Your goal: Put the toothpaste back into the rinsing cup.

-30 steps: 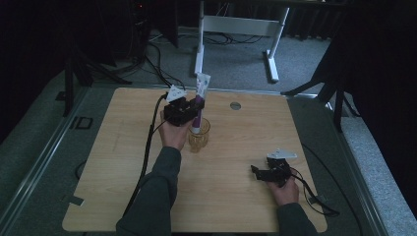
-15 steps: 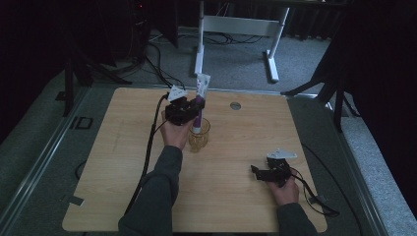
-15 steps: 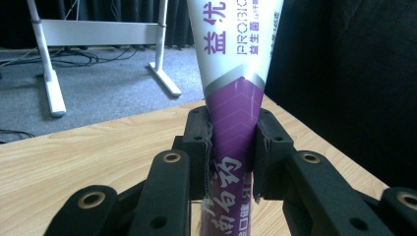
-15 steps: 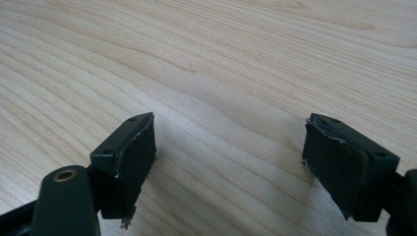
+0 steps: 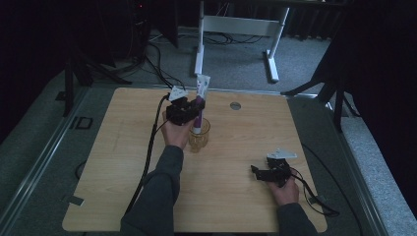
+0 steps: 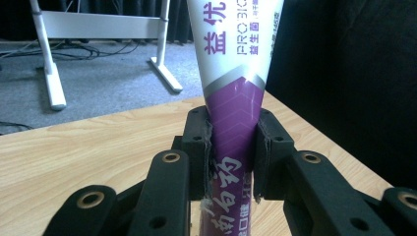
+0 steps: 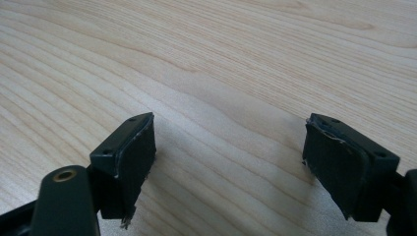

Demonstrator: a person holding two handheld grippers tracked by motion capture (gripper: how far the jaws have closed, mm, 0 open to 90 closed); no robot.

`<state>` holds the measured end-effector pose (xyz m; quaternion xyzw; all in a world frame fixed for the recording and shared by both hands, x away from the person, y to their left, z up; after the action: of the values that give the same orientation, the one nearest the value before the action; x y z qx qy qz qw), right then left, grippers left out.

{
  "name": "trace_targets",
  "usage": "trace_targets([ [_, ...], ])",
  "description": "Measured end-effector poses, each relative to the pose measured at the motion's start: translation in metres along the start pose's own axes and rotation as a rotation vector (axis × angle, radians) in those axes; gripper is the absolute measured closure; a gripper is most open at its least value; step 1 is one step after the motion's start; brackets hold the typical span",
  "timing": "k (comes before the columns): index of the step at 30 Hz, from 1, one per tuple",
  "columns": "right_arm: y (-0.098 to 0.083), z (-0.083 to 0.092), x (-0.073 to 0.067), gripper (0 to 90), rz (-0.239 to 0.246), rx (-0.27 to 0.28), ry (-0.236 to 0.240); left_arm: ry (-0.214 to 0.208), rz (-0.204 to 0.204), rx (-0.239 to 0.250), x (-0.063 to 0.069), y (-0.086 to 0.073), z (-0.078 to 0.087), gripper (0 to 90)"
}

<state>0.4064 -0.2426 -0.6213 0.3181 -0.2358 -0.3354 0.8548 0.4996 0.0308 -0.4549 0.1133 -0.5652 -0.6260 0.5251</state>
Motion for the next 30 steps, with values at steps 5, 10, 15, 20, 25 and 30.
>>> trace_targets([
  [5, 0.0, 0.0, 0.0, 20.1, 0.001, 0.0, 0.001, 0.008, 0.002, -0.006, -0.003, -0.001, -0.002, 71.1],
  [10, 0.0, 0.0, 0.0, 20.1, 0.003, 0.0, 0.002, 0.012, -0.01, -0.004, -0.003, -0.002, -0.002, 71.0],
  [15, 0.0, 0.0, -0.001, 20.1, 0.004, 0.0, 0.003, 0.01, -0.009, -0.005, -0.004, -0.002, -0.003, 71.0],
  [20, 0.0, 0.0, 0.0, 20.1, 0.004, 0.0, 0.003, 0.022, -0.007, -0.014, -0.007, -0.003, -0.006, 70.9],
  [25, 0.0, 0.0, -0.001, 20.1, 0.004, 0.001, 0.003, 0.032, -0.008, -0.035, -0.01, -0.009, -0.01, 70.9],
  [30, 0.0, 0.0, -0.001, 20.1, 0.004, 0.001, 0.003, 0.03, -0.013, -0.053, -0.009, -0.014, -0.013, 70.7],
])
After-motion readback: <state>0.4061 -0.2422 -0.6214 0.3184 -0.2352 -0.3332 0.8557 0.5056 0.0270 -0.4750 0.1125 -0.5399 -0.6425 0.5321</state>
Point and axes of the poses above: each handheld gripper's, and its own axes: z roughly backward along the jaws, y roughly out of its top, x roughly to its right, the point moved 9 cm from there along -z, roughly forward along the jaws, and after that the axes turned 15 degrees about z, right-handed, at the moved point
